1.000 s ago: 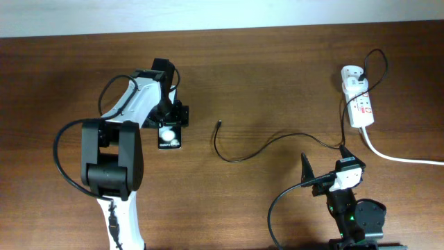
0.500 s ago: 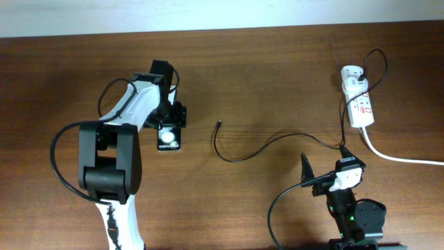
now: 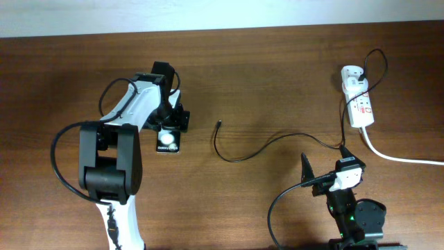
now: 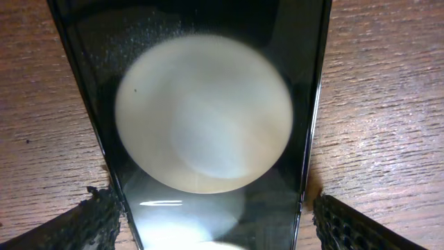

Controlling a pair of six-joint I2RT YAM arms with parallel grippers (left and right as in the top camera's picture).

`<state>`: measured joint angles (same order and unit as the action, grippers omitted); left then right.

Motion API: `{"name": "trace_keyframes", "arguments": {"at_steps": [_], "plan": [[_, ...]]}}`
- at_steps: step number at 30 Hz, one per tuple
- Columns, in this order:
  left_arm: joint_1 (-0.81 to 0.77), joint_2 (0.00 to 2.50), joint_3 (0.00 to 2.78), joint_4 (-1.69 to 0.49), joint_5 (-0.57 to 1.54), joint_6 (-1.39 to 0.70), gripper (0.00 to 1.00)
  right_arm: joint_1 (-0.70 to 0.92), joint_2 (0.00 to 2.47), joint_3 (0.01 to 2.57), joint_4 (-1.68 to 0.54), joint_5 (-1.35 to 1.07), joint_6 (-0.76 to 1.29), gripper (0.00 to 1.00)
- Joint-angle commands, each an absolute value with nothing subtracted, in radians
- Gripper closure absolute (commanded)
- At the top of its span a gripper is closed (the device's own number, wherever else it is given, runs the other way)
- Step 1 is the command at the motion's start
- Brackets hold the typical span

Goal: Plug charger to phone and switch on socket

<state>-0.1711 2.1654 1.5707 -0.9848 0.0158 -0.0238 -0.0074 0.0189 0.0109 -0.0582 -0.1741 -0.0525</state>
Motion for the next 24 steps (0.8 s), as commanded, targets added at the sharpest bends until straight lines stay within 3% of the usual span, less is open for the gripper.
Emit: {"name": "trace_keyframes", "arguments": {"at_steps": [1, 16, 18, 24], "plan": [[-0.169, 2.21, 1.53, -1.001, 0.064, -0.006, 0.09, -0.007, 0.017, 0.006, -0.064, -0.183, -0.044, 0.01], [-0.17, 2.21, 1.53, -0.959, 0.09, -0.063, 0.17, -0.007, 0.017, 0.006, -0.064, -0.183, -0.044, 0.01], [-0.17, 2.21, 1.53, -0.951, 0.09, -0.064, 0.26, -0.007, 0.017, 0.006, -0.064, -0.183, -0.044, 0.01], [-0.17, 2.21, 1.563, -0.958, 0.09, -0.064, 0.29, -0.007, 0.017, 0.006, -0.064, -0.183, -0.044, 0.01]]}}
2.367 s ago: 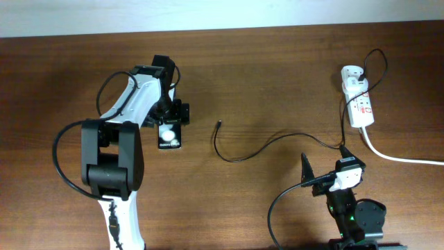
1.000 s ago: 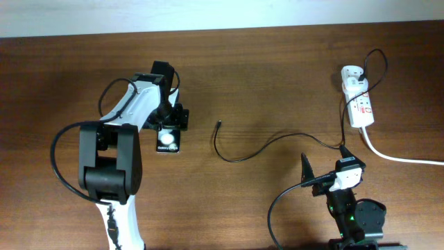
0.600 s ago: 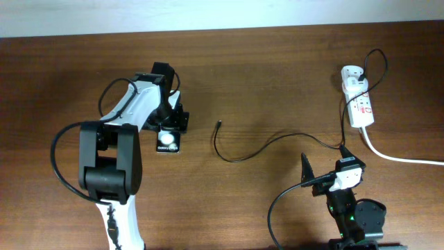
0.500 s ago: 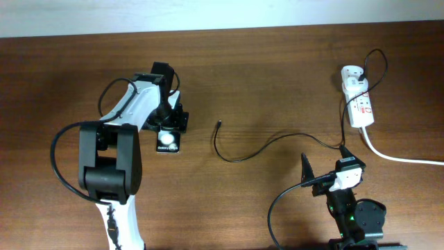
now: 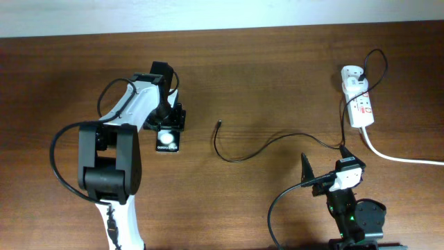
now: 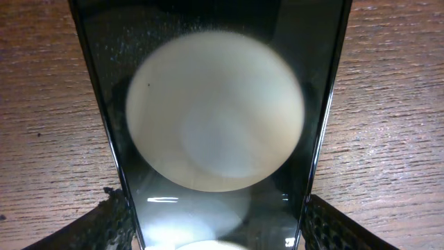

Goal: Plug charger to phone and switch on socket

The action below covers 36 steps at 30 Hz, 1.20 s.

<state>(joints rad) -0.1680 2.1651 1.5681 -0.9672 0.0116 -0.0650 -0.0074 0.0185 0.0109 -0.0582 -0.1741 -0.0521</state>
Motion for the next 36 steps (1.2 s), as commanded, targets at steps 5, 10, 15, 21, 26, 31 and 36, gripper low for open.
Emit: {"name": "trace_keyframes", "arguments": {"at_steps": [5, 10, 15, 21, 26, 31, 36], "plan": [[-0.17, 2.21, 1.725, -1.087, 0.091, -0.067, 0.29, -0.007, 0.017, 0.006, -0.064, -0.183, -0.044, 0.01], [-0.17, 2.21, 1.756, -1.101, 0.091, -0.1, 0.29, -0.007, 0.017, 0.006, -0.064, -0.183, -0.044, 0.01], [-0.17, 2.21, 1.822, -1.106, 0.154, -0.101, 0.31, -0.007, 0.017, 0.006, -0.064, -0.183, -0.044, 0.01], [-0.17, 2.119, 1.907, -1.151, 0.161, -0.1, 0.36, -0.007, 0.017, 0.006, -0.064, -0.183, -0.044, 0.01], [-0.17, 2.019, 1.907, -1.195, 0.211, -0.103, 0.41, -0.007, 0.017, 0.006, -0.064, -0.183, -0.044, 0.01], [-0.169, 2.013, 1.907, -1.218, 0.276, -0.134, 0.54, -0.007, 0.017, 0.006, -0.064, -0.183, -0.044, 0.01], [-0.169, 2.013, 1.907, -1.225, 0.355, -0.146, 0.69, -0.007, 0.017, 0.006, -0.064, -0.183, -0.044, 0.01]]}}
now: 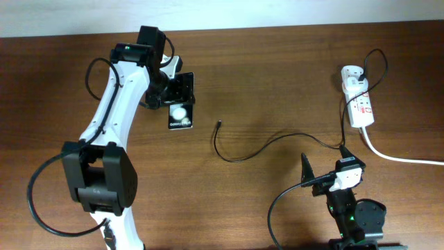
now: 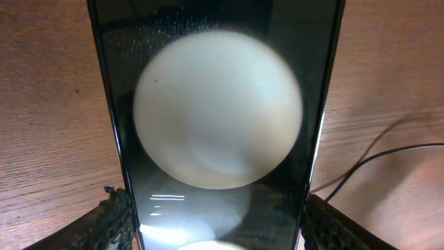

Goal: Plug charger to phone and switch on socket

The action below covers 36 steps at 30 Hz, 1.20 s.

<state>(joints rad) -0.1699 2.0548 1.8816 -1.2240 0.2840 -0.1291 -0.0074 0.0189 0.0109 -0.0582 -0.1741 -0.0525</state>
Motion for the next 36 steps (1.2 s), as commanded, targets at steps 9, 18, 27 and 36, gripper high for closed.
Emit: {"name": "trace_keyframes", "arguments": {"at_steps": [9, 18, 27, 36], "plan": [[-0.169, 2.013, 1.907, -1.251, 0.619, -0.451, 0.86, -0.007, 0.017, 0.006, -0.064, -0.183, -0.044, 0.01], [-0.169, 2.013, 1.907, -1.304, 0.677, -0.485, 0.99, -0.007, 0.017, 0.006, -0.064, -0.183, -0.044, 0.01], [-0.17, 2.014, 1.907, -1.393, 0.602, -0.621, 0.71, -0.007, 0.017, 0.006, -0.064, -0.183, -0.044, 0.01], [-0.17, 2.014, 1.907, -1.373, 0.221, -0.618, 0.01, -0.007, 0.017, 0.006, -0.064, -0.183, -0.044, 0.01]]}}
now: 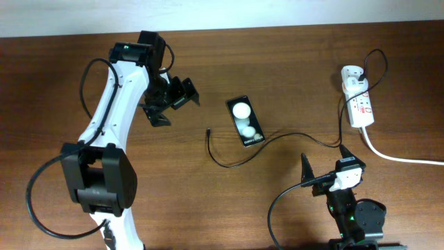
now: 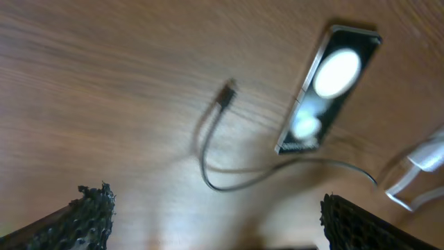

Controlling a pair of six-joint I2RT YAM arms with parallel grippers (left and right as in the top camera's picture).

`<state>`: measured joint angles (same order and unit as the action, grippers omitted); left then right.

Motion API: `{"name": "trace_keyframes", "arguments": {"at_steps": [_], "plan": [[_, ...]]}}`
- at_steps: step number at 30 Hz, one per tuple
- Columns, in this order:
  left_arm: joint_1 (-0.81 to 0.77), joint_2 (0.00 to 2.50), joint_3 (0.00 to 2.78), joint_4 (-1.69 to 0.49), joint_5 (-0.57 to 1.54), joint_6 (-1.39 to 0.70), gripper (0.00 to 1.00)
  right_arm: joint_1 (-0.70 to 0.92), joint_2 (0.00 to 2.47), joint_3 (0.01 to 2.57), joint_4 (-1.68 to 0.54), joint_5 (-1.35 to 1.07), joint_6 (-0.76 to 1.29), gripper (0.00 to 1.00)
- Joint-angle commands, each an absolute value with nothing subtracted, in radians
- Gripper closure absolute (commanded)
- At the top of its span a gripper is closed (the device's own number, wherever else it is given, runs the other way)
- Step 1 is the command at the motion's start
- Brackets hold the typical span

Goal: Plug charger to phone and switch on socket

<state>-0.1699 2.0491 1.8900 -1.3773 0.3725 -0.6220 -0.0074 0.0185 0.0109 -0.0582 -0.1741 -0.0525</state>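
Note:
The black phone [image 1: 245,121] lies flat near the table's middle, screen up with bright reflections, resting across the black charger cable [image 1: 277,139]. The cable's free plug [image 1: 208,130] lies just left of the phone. My left gripper [image 1: 172,103] hangs open and empty to the left of the plug. In the left wrist view the phone [image 2: 326,87] and plug [image 2: 225,94] lie ahead of the spread fingers [image 2: 90,215]. The white socket strip [image 1: 357,104] sits at the far right. My right gripper [image 1: 322,179] rests at the front right, its jaws unclear.
A white mains lead [image 1: 399,156] runs from the socket strip off the right edge. The black cable loops from the strip's far end [image 1: 378,62] across the table toward the phone. Bare wooden tabletop [image 1: 62,83] surrounds the left arm.
The phone left my left gripper and now lies on the table farther right, across the cable. The gripper is open and empty. The cable's plug end has shifted slightly left.
My left gripper first stood open round the phone lying on the table at the left. Then it was shut on it. Later it held the phone raised and farther back. Now the phone lies mid-table on the cable, and the gripper is open.

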Motion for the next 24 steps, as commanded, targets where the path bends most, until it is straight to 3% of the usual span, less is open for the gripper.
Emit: {"name": "trace_keyframes", "arguments": {"at_steps": [1, 5, 10, 12, 14, 19, 24], "plan": [[-0.17, 2.014, 1.906, -1.361, 0.191, -0.58, 0.01, -0.007, 0.017, 0.006, -0.064, -0.183, -0.044, 0.01], [-0.17, 2.014, 1.906, -1.266, 0.187, -0.325, 0.01, -0.007, 0.017, 0.006, -0.064, -0.183, -0.044, 0.01], [-0.184, 2.014, 1.906, -1.192, 0.219, -0.323, 0.03, -0.007, 0.017, 0.006, -0.064, -0.183, -0.044, 0.01], [-0.254, 2.014, 1.915, -1.139, 0.141, -0.324, 0.02, -0.007, 0.017, 0.006, -0.064, -0.183, -0.044, 0.01], [-0.359, 2.021, 1.944, -1.081, 0.034, -0.387, 0.0, -0.007, 0.017, 0.006, -0.064, -0.183, -0.044, 0.01], [-0.532, 2.255, 2.22, -1.093, 0.02, -0.509, 0.0, -0.007, 0.017, 0.006, -0.064, -0.183, -0.044, 0.01], [-0.601, 2.456, 2.308, -1.132, -0.016, -0.743, 0.01, -0.007, 0.017, 0.006, -0.064, -0.183, -0.044, 0.01]]}}
